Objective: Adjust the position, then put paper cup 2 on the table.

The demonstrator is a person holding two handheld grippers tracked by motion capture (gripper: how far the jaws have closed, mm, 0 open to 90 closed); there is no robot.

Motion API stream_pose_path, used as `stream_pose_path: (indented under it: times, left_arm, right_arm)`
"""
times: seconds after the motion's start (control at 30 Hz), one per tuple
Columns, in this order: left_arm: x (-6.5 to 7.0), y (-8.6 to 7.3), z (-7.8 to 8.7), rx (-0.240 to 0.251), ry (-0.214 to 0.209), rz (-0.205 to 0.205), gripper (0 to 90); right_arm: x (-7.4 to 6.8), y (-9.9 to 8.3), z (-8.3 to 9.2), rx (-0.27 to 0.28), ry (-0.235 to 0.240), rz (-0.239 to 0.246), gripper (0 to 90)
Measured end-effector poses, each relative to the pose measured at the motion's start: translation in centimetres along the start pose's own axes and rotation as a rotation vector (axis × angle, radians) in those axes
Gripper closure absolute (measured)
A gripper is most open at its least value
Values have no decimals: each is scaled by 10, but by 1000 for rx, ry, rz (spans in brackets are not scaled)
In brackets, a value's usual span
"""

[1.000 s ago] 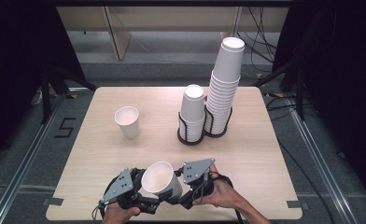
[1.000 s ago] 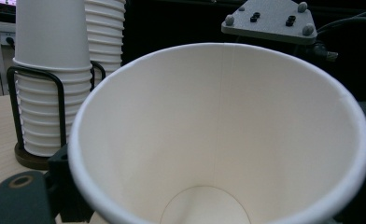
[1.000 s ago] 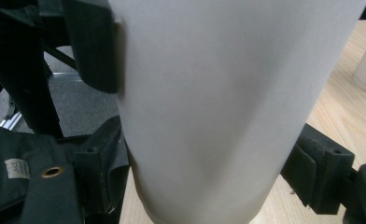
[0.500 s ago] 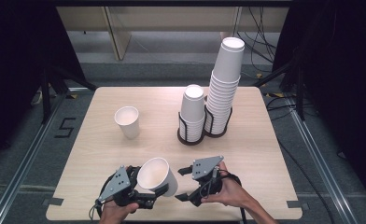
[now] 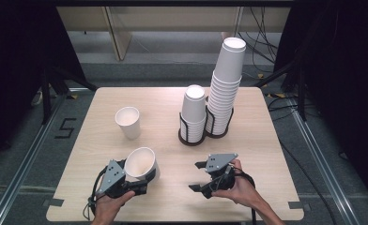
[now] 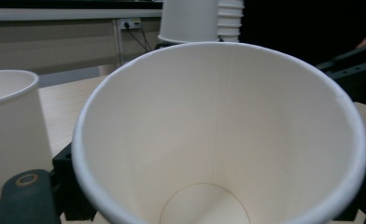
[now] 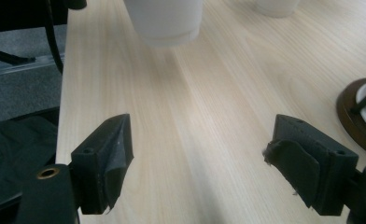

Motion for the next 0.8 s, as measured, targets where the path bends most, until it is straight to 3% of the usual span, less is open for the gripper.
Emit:
stream_pose_path:
  times: [0.17,0.63,0.8]
  left_arm:
    - [-11,-3,0,-22,73,6,140]
    - [-31,-4,4,-19,169,24,138]
    - [-43,-4,5,-34,242,30,138]
  right_arm:
    - [0,-5,1,-18,-12,-8,224]
    - [10,-13,8,-28,-59,-56,224]
    - [11,-15,9,-30,-73,-59,224]
Point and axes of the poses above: each handheld gripper's, and its own axes: z roughly backward along the jaws, y roughly out of its top, x roughly to its right, the point moved 2 cm from there along -z, roughly forward along the jaws, and after that the axes turned 2 degrees about -y, right-handed, at the moved point
